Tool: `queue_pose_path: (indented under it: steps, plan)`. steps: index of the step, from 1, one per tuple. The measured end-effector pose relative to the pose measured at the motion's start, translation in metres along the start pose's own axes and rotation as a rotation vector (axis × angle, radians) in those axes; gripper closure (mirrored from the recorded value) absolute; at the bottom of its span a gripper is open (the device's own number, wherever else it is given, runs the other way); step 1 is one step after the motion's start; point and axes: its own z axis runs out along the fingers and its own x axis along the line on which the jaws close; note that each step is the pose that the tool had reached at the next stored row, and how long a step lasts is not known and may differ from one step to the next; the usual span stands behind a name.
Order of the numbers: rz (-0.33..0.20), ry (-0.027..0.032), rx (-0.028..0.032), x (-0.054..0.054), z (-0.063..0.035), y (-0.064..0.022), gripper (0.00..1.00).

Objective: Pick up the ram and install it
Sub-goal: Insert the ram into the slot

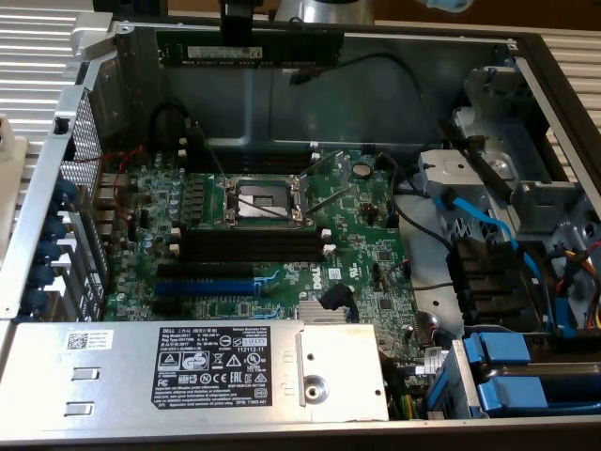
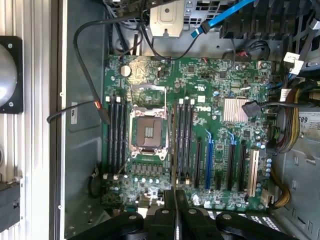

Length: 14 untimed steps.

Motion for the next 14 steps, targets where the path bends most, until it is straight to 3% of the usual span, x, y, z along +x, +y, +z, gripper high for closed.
queue_pose_path:
  steps: [14]
  plan:
    - [0.000, 0.0001, -0.0019, -0.0006, 0.0092, 0.0005, 0.88]
